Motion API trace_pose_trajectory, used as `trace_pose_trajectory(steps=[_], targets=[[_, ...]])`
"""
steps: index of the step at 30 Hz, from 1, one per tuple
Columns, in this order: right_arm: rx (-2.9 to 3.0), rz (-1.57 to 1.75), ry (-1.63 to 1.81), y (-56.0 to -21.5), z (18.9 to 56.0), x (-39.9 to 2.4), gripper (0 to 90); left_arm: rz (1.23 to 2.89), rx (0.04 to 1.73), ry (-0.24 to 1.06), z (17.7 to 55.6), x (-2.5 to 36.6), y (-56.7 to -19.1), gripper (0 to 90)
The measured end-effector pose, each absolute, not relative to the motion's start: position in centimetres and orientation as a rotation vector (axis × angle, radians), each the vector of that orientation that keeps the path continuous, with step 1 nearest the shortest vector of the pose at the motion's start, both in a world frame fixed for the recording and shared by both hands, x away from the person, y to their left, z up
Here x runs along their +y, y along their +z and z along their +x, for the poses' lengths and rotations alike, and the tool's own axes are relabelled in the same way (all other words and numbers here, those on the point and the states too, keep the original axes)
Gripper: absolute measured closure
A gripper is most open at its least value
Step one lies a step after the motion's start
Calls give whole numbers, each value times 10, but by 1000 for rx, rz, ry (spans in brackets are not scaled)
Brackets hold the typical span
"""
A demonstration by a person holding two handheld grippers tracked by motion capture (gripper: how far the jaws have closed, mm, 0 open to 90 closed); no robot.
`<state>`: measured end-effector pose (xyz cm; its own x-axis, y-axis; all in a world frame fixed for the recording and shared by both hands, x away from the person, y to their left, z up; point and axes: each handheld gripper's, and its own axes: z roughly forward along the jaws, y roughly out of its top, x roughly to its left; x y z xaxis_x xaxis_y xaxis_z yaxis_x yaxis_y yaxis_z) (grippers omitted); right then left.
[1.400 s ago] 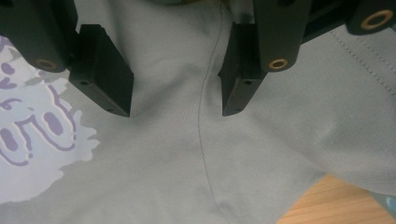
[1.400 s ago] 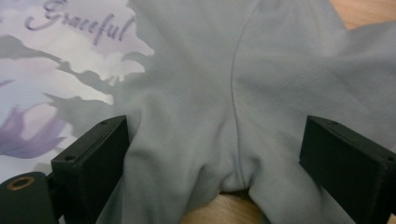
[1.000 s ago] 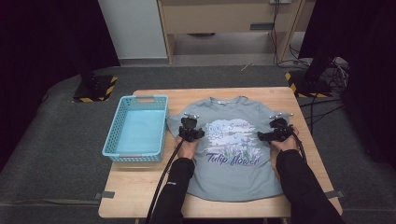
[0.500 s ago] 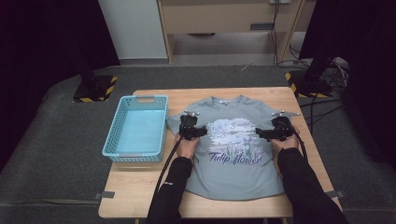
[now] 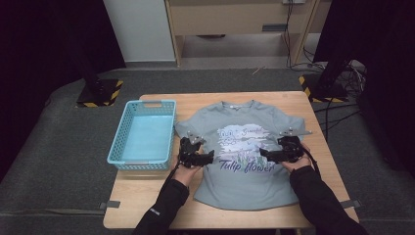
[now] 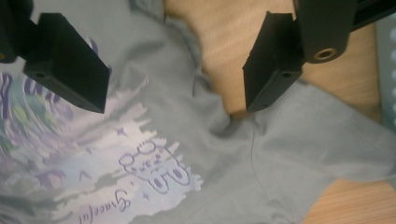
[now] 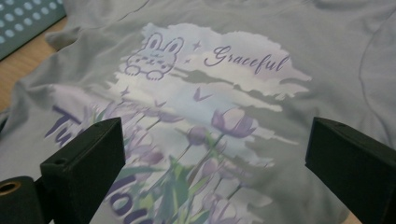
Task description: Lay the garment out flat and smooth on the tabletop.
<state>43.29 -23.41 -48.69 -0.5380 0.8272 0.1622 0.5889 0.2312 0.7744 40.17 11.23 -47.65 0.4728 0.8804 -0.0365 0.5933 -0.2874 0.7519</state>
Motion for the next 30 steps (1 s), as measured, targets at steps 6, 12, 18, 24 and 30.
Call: trace_pose_trajectory(steps=[6, 12, 18, 24, 30], targets=[[2302, 1296, 1206, -490, 417, -236, 38, 2058, 1175, 543, 375, 119, -480, 172], [2324, 1286, 1165, -492, 401, -243, 36, 2110, 1163, 505, 352, 126, -484, 157], [2332, 1262, 1183, -492, 387, -250, 26, 2179, 1171, 475, 335, 133, -495, 130], [2315, 1249, 1176, -493, 377, -256, 20, 2199, 1189, 466, 324, 142, -497, 106], [2332, 1257, 1064, -499, 373, -264, 21, 2255, 1228, 512, 316, 157, -498, 86]])
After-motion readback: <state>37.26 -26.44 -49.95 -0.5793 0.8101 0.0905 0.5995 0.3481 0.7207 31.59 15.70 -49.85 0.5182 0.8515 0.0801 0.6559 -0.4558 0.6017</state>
